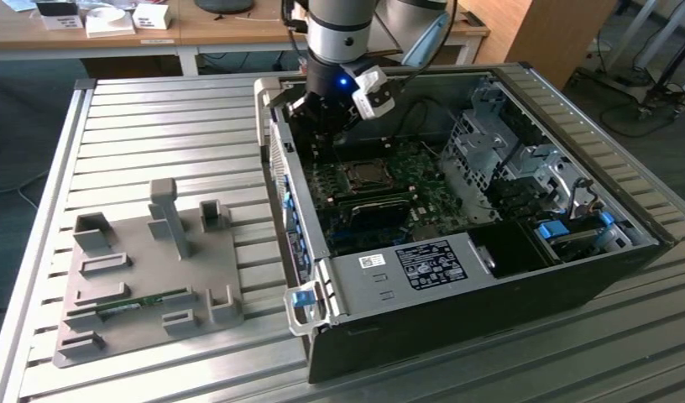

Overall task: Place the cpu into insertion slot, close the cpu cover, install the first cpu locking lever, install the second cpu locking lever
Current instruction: 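Install the first cpu locking lever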

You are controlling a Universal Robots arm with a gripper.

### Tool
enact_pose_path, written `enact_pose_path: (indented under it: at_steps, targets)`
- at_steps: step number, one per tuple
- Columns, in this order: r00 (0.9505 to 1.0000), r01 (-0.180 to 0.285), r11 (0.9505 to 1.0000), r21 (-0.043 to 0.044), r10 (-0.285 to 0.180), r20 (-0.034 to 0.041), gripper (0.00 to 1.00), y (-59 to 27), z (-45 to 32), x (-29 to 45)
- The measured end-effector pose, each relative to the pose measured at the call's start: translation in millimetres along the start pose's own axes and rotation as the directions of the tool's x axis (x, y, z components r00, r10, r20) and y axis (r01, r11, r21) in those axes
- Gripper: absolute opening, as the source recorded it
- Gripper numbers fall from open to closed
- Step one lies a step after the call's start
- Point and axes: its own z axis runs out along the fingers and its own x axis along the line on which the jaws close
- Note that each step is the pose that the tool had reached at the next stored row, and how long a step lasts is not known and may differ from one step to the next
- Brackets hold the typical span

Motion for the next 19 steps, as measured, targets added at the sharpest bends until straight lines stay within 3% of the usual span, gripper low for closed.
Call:
enact_pose_path:
  at_steps: [9, 19]
  targets:
    - [1.0000, -0.002, 0.9987, -0.0518, 0.002, 0.0010, 0.10, 0.1, 0.0, 1.5]
    - [1.0000, -0.002, 0.9983, -0.0581, 0.002, 0.0010, 0.10, 1.2, 4.4, 2.7]
